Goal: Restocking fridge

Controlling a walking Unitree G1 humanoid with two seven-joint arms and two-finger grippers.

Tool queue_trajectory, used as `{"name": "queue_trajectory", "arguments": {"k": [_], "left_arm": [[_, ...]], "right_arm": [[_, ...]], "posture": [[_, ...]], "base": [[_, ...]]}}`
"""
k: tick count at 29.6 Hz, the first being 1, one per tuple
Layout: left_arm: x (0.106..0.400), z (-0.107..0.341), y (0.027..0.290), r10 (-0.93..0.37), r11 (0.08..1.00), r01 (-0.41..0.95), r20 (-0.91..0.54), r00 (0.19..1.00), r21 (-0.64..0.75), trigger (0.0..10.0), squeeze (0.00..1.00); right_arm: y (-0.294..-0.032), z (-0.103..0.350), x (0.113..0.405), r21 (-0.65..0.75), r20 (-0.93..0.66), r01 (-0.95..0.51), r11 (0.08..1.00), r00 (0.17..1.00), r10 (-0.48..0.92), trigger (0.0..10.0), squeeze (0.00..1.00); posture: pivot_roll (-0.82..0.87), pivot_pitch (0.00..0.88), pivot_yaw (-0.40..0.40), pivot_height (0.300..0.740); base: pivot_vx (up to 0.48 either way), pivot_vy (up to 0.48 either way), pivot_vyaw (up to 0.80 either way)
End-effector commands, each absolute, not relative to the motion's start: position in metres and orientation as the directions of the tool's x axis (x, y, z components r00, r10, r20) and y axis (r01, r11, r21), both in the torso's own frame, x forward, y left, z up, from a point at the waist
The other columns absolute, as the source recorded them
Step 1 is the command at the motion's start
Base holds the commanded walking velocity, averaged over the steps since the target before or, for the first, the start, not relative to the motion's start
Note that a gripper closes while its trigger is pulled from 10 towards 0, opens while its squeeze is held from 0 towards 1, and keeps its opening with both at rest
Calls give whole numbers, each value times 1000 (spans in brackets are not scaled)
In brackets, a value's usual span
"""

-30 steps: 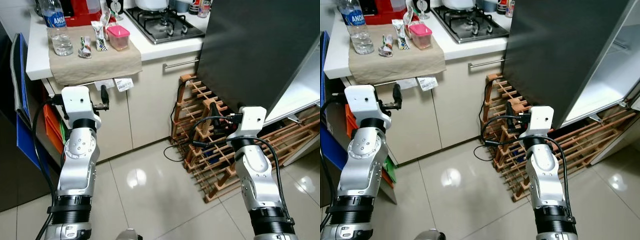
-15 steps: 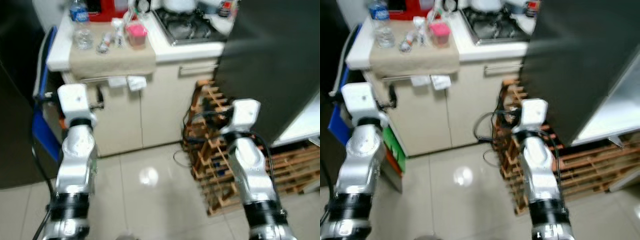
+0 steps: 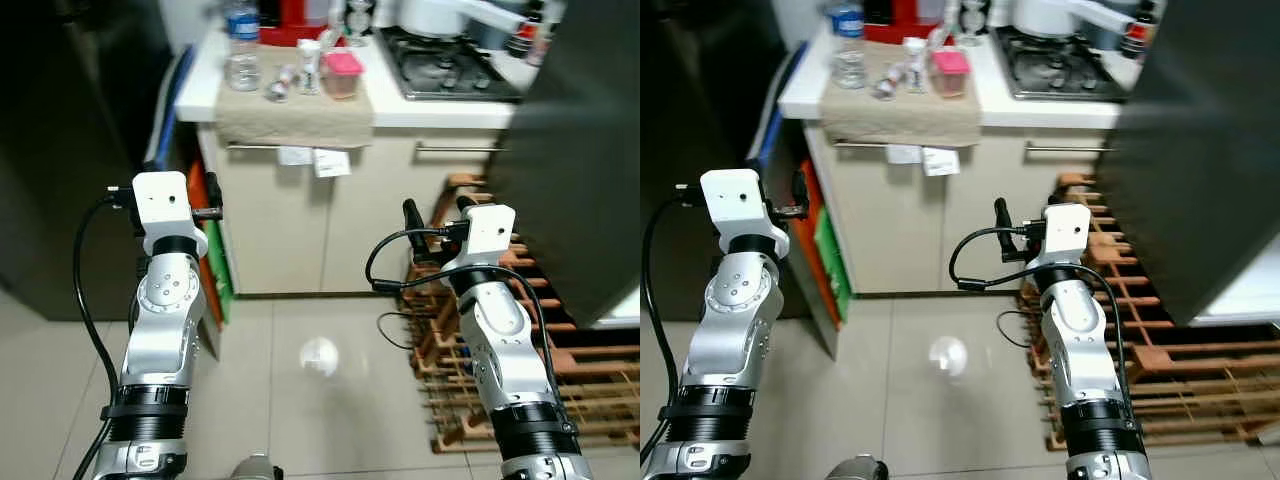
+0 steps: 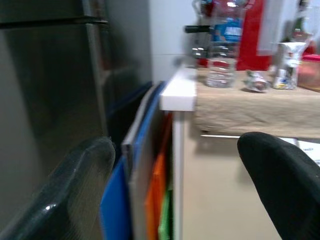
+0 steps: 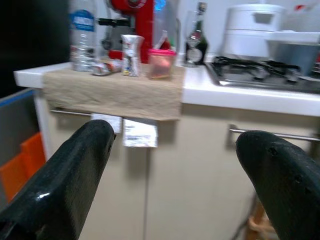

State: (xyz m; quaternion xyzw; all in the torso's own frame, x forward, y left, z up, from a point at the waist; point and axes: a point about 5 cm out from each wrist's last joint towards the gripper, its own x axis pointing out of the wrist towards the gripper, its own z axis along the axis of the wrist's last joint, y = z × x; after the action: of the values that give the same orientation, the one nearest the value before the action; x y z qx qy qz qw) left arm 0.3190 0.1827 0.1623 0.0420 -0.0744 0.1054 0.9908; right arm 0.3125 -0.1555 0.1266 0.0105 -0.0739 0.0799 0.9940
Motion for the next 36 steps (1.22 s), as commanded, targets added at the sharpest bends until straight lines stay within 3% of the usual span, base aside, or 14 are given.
{"name": "queue_trajectory", "arguments": {"k": [1, 4, 5, 6, 36], "left_arm": [[320, 168, 180, 199, 973, -216, 177, 964, 81, 10000, 0], [320, 169, 178, 181, 977, -197, 182, 967, 79, 10000, 0], [319, 175, 171, 118, 990, -133, 222, 968, 53, 10000, 0], [320, 178, 169, 101, 991, -118, 234, 967, 59, 10000, 0], [319, 182, 166, 85, 995, -95, 251, 964, 29, 10000, 0]], "right_arm": [[-158, 128, 312, 26, 161, -159, 987, 975, 153, 10000, 157], [-159, 129, 311, 35, 165, -152, 988, 976, 144, 10000, 149], [-162, 128, 313, 28, 156, -130, 991, 980, 124, 10000, 12], [-163, 128, 313, 6, 151, -111, 994, 983, 109, 10000, 0], [-159, 130, 315, -8, 161, -109, 994, 981, 109, 10000, 0]], "posture": [[-43, 0, -10, 740], [-43, 0, -13, 740], [-43, 0, -13, 740], [-43, 0, -16, 740], [-41, 0, -14, 740]], "base": [[0, 0, 500], [0, 0, 481], [382, 0, 0], [458, 0, 0], [459, 0, 0]]}}
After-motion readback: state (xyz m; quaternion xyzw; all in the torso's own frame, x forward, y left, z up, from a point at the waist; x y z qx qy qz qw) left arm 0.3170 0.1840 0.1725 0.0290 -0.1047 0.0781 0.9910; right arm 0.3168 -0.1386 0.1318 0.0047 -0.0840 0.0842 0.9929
